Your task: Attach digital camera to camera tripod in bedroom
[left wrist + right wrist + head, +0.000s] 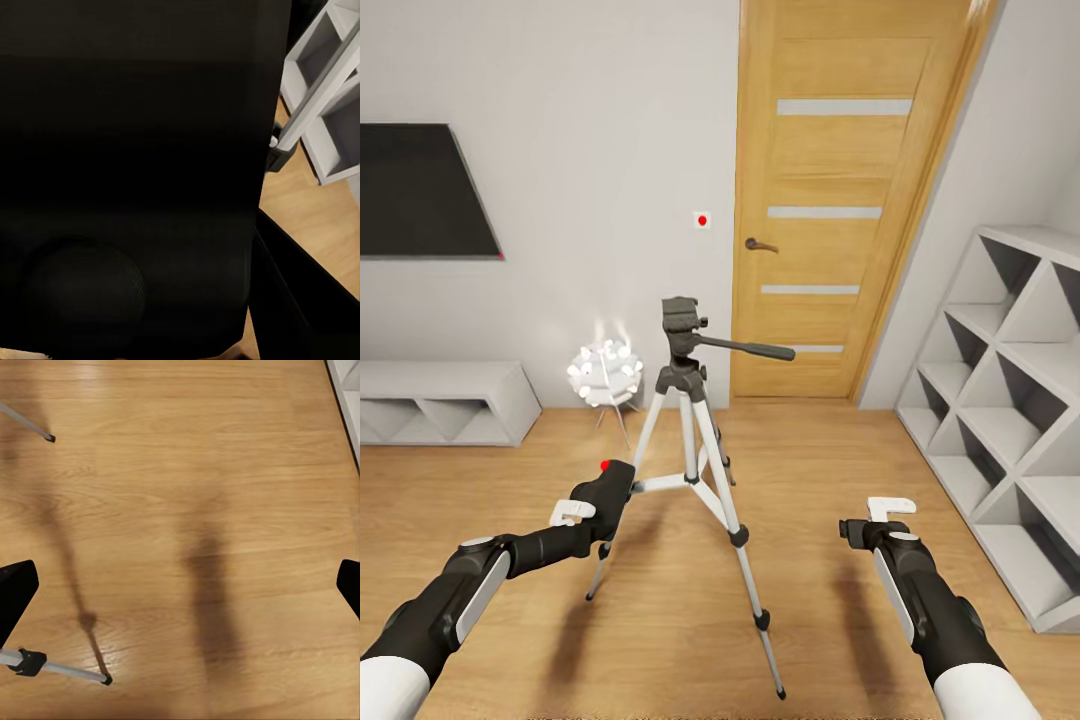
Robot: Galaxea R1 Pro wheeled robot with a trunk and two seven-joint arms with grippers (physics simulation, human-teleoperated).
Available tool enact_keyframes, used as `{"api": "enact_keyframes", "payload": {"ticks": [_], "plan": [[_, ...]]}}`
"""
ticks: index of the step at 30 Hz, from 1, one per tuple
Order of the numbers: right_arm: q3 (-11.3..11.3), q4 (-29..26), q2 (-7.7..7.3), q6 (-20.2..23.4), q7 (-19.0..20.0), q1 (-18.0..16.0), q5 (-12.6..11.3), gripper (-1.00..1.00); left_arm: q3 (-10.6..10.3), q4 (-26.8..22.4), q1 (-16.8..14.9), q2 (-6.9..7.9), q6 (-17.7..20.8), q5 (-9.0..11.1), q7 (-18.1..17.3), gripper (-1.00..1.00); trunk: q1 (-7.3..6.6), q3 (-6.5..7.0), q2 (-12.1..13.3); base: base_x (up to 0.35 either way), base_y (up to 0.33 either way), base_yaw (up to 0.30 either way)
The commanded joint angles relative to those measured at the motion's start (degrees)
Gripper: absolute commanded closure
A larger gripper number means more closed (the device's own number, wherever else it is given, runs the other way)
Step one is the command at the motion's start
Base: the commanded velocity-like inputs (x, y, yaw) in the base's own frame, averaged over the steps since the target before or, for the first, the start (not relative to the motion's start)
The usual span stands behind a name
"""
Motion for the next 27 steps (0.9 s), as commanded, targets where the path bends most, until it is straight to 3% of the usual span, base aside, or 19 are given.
{"api": "enact_keyframes", "payload": {"ticks": [1, 27], "plan": [[0.02, -0.08, 0.00, 0.35, -0.04, -0.03, 0.25, -1.00, -0.15, -0.04, -0.04, 0.06, 0.41, 0.54, 0.00, 1.00, 0.03, -0.21, -0.13, 0.000, 0.000, 0.000], [0.03, -0.08, -0.04, 0.53, 0.39, -0.01, 0.20, -1.00, -0.15, -0.46, -0.04, 0.09, 0.84, 0.54, 0.00, 1.00, 0.03, -2.57, -0.13, 0.000, 0.000, 0.000]]}}
